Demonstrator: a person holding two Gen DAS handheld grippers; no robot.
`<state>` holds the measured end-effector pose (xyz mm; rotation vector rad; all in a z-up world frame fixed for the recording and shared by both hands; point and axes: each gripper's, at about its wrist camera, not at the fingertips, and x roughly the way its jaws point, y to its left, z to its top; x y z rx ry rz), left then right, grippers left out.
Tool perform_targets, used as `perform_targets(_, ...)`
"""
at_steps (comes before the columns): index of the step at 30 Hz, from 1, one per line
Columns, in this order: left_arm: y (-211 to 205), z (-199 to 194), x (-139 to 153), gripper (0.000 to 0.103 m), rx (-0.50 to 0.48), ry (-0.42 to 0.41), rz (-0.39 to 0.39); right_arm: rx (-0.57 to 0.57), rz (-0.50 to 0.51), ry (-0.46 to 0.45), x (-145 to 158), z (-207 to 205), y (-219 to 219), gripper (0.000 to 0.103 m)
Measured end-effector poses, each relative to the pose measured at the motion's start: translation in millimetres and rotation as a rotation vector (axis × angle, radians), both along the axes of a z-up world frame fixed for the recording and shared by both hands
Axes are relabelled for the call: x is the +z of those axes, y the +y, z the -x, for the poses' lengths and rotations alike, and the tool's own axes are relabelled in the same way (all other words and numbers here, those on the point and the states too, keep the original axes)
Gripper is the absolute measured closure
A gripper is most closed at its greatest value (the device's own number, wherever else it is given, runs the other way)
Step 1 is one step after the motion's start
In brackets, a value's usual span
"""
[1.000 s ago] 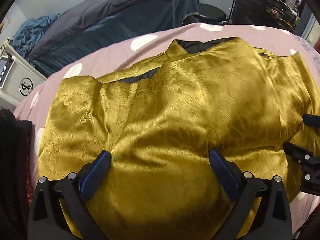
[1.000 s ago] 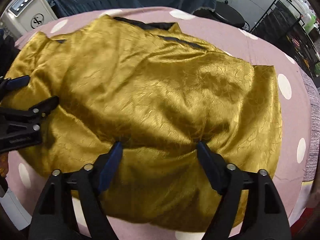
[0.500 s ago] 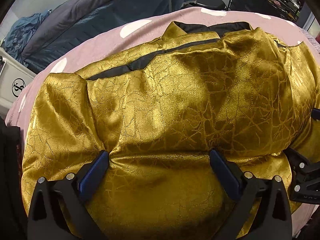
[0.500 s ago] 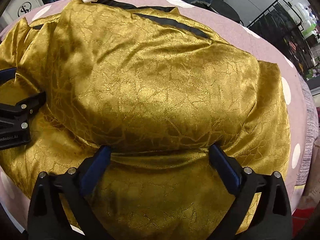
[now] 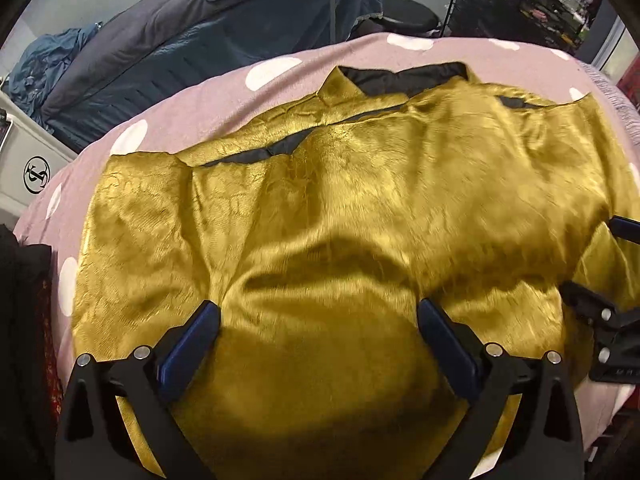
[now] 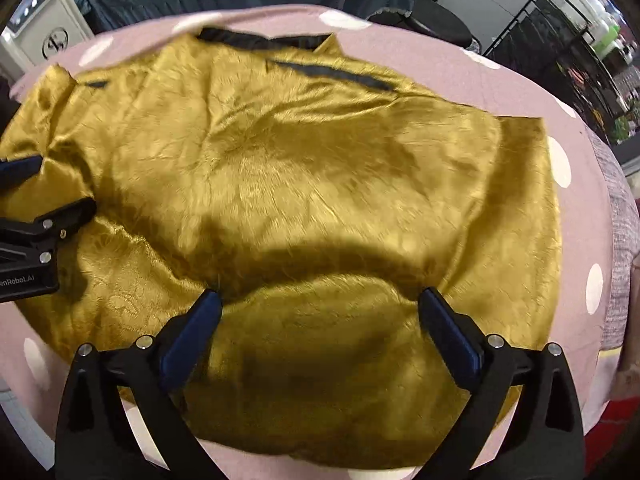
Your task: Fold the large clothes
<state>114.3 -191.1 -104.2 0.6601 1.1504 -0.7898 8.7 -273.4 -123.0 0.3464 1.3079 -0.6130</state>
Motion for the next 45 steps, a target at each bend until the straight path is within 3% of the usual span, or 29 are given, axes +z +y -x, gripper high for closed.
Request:
perform_targets(9,89.9,-10.0,50.1,0.006,0.116,0.030,0.144,-0.170,-0.003,-0.145,43.7,86.4,-20.8,0.006)
perform_targets(17,147.8,-81.8,53.9,0.006,0.296,0.107,0.166,-0.345,-0.089,-0.203,35.4,143.2,-74.9,0.006)
perform_targets(29,120.0,-131.1,-5.4,0.006,0.308,0.355,0.152,-0.440,-0.483,-0.316,-30.5,152.0,-116.2,0.006)
perform_targets(36,106.9,-153.3,-57.7,0.005,0.318,0.613,0.161,-0.480,-0.629,-0.384,-61.0,146.6,-135.5,0.006)
perform_targets(41,102.3,-161.8,-63.5,0.005,0.289,0.645,0.175,-0.444,-0.670,-0.438,-67.2,126.6,-143.9,0.006)
perform_targets(45,97.8,-164.6,-64.5,0.005,0.273,0.651,0.172,-0.422,-0.666,-0.428,-70.6,105.7,-144.6,0.006)
